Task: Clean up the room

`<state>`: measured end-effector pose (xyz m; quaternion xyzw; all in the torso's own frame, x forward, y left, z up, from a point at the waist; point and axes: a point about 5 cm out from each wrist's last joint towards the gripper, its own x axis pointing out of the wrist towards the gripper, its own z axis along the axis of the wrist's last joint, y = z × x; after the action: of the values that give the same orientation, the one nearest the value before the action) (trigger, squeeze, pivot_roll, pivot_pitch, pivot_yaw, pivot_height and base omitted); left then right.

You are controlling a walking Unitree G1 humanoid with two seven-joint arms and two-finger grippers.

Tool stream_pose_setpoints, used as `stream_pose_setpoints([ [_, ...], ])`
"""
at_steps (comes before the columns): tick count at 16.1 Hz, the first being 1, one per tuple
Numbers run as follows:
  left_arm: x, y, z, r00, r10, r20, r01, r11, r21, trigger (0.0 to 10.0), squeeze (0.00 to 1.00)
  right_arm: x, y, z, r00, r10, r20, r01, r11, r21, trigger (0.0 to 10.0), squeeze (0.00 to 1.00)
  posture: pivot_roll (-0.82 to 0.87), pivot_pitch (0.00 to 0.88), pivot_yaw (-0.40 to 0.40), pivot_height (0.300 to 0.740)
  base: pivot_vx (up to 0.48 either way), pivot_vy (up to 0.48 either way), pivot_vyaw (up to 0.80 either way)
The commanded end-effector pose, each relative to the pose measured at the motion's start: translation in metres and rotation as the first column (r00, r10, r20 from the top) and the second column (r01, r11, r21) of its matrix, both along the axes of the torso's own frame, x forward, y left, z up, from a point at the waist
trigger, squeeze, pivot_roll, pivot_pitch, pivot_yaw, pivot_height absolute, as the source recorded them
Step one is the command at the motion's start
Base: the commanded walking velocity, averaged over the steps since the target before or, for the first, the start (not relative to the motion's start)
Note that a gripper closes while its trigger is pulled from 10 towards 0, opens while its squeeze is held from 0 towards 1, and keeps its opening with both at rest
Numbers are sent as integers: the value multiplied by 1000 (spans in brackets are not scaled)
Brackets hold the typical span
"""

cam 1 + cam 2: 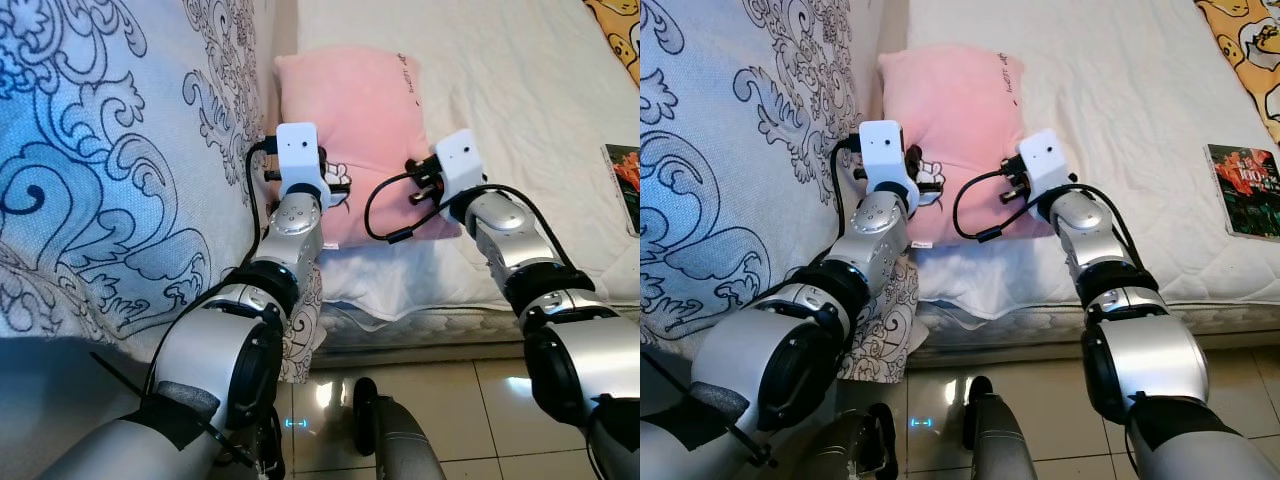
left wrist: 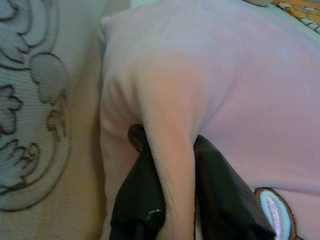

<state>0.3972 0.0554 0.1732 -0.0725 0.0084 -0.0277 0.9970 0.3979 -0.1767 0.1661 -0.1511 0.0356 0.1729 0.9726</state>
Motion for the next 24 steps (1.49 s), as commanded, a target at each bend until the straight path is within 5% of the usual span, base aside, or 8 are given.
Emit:
stream_pose_setpoints([
  [1, 1, 19, -6, 995, 90, -30, -91, 996, -9, 10000, 1000, -5, -24, -10, 994, -96, -43, 98, 994, 46, 10000, 1000, -150, 314, -35, 740, 0, 0, 0],
  [9, 1, 28, 2, 990, 123, 68, -124, 992, 17, 10000, 1000, -4, -16, 5, 990, -113, 85, 92, 971, 219, 10000, 1000, -142, 126, -22, 740, 0, 0, 0],
  [12, -12, 31, -3, 983, 17, 184, -15, 1000, -11, 10000, 1000, -19, -44, 24, 959, -157, 234, 93, 960, 263, 10000, 1000, -141, 10, 10, 740, 0, 0, 0],
  [14, -18, 36, -15, 983, -3, 181, 0, 1000, 21, 10000, 1000, -26, -49, 20, 955, -170, 242, 102, 958, 268, 10000, 1000, -133, 0, 8, 740, 0, 0, 0],
  [16, -43, 44, -27, 973, -78, 219, 61, 994, 87, 10000, 1000, -48, -51, -1, 946, -232, 228, 152, 935, 321, 10000, 1000, -116, 0, 17, 740, 0, 0, 0],
  [20, -43, 44, -27, 973, -78, 219, 61, 994, 87, 10000, 1000, -48, -51, -1, 946, -232, 228, 152, 935, 321, 10000, 1000, -116, 0, 17, 740, 0, 0, 0],
  [22, -88, 86, -42, 975, -3, 221, -36, 984, 174, 10000, 1000, -116, -34, -49, 916, -356, 187, 267, 886, 378, 10000, 1000, -79, 0, -3, 740, 0, 0, 0],
  [24, -96, 100, -58, 989, 100, 111, -109, 991, 77, 10000, 1000, -130, -32, -62, 929, -349, 120, 281, 879, 384, 10000, 1000, -84, 0, -1, 740, 0, 0, 0],
])
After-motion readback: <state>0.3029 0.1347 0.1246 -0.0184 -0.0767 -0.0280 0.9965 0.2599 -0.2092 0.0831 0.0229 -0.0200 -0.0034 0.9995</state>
